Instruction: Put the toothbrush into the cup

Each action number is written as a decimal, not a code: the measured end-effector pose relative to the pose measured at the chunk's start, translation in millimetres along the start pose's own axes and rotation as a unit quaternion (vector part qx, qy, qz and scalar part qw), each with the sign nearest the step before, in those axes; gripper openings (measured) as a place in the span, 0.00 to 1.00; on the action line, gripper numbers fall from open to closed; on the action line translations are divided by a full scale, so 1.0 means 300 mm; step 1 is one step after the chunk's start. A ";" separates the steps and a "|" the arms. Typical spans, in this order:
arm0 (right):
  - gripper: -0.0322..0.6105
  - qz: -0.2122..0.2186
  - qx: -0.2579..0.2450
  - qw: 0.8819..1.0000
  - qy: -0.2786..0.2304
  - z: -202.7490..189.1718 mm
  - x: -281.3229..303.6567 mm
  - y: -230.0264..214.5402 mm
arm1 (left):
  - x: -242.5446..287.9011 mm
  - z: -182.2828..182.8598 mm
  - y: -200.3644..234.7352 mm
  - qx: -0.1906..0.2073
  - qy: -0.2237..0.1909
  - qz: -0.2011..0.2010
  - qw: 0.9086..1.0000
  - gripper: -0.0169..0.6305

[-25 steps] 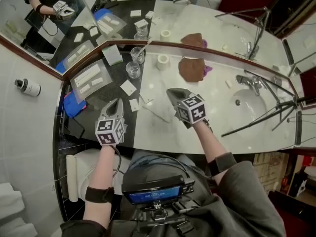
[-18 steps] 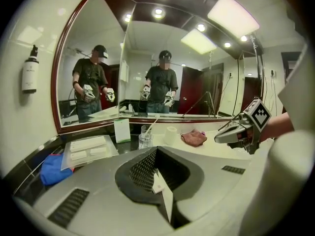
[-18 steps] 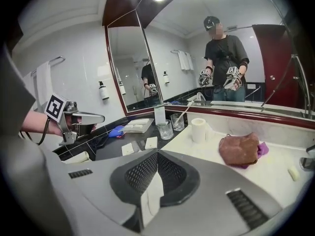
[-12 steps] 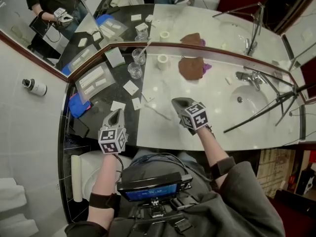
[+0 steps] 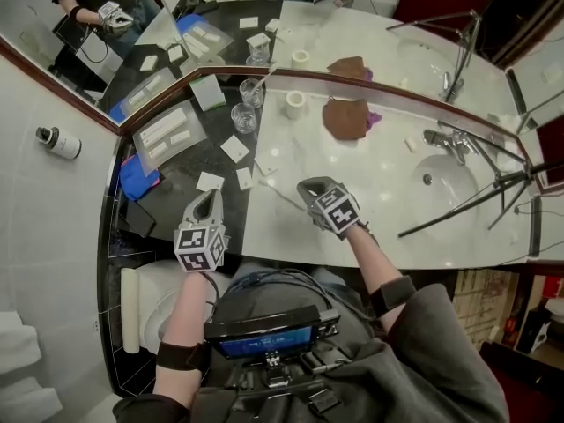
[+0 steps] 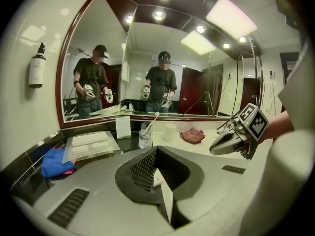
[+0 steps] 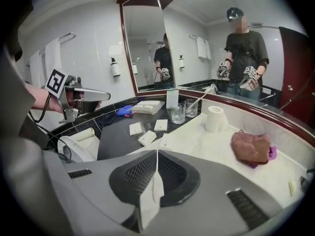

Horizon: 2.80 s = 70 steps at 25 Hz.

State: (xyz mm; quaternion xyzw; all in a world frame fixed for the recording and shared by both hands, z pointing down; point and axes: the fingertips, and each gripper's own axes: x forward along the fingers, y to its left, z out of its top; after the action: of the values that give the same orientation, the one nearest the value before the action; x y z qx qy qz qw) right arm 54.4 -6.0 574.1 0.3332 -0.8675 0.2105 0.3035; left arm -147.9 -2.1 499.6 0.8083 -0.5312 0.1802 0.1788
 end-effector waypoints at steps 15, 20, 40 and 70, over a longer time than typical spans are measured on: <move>0.31 0.058 -0.161 0.963 0.210 -0.170 0.375 0.071 | 0.073 -0.101 0.083 -0.040 0.028 -0.010 0.999 0.03; 0.31 0.061 -0.169 0.954 0.240 -0.168 0.441 0.055 | 0.092 -0.141 0.119 -0.057 0.037 -0.008 0.998 0.03; 0.12 0.075 -0.183 0.917 0.346 -0.247 0.525 0.076 | 0.115 -0.194 0.221 -0.086 0.046 0.003 0.995 0.03; 0.11 0.018 -0.101 0.984 0.144 0.036 0.219 -0.022 | 0.105 -0.104 0.055 -0.046 0.027 -0.015 0.998 0.03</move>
State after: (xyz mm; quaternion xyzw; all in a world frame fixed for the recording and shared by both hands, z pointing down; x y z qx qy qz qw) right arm 15.9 -46.3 611.4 0.2516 -0.8370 0.1730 0.4540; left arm -154.6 -18.3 543.7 0.8022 -0.5215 0.1740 0.2328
